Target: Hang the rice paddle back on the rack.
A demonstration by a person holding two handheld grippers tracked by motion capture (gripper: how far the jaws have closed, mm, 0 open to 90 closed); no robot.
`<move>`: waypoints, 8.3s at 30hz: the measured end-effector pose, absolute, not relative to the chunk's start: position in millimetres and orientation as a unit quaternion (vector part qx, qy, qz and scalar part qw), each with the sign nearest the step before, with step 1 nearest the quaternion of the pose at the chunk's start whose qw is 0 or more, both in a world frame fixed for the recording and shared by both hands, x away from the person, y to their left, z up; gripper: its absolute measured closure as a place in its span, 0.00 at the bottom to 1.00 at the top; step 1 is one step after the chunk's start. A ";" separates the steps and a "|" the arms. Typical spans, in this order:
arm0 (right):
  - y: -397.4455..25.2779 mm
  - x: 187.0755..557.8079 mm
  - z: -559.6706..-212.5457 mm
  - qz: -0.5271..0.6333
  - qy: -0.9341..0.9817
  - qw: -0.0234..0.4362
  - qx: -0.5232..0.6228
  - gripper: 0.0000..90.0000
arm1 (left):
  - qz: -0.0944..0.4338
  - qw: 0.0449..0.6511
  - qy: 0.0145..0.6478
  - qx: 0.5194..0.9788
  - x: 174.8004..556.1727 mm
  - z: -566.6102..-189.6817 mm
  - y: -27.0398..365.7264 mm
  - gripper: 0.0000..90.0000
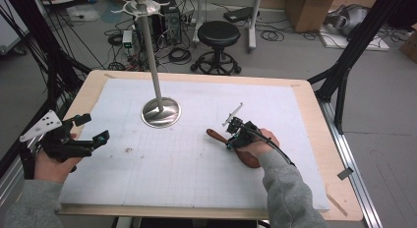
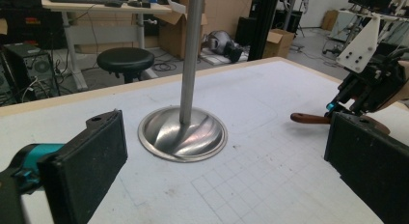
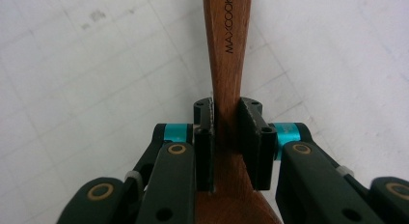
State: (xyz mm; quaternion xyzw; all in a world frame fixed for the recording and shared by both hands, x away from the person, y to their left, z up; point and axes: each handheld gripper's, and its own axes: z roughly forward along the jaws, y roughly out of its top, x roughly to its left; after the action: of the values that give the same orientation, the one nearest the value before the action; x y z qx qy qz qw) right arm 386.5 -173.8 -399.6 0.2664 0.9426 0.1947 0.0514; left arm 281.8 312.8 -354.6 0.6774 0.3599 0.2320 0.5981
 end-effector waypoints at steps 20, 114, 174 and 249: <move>-185.3 382.4 -370.7 0.313 0.908 0.082 0.267 0.86 | 0.234 0.599 0.362 0.675 278.8 -353.0 315.0 0.02; -95.7 432.3 -193.3 0.539 0.797 0.165 0.215 0.86 | 0.245 0.603 0.366 0.665 256.5 -346.1 337.4 0.02; -50.2 439.6 -191.2 0.556 0.769 0.200 0.245 0.86 | 0.251 0.593 0.385 0.661 251.3 -351.4 352.0 0.02; -108.5 427.1 -231.1 0.539 0.769 0.201 0.279 0.00 | 0.229 0.597 0.361 0.679 278.3 -349.1 318.3 0.02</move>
State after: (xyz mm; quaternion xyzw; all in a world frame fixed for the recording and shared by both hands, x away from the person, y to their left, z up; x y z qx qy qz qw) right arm 427.1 -108.5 -231.1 0.2795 0.7687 0.5390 0.2014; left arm 278.3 318.3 -349.1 0.6792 0.3608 0.2290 0.5968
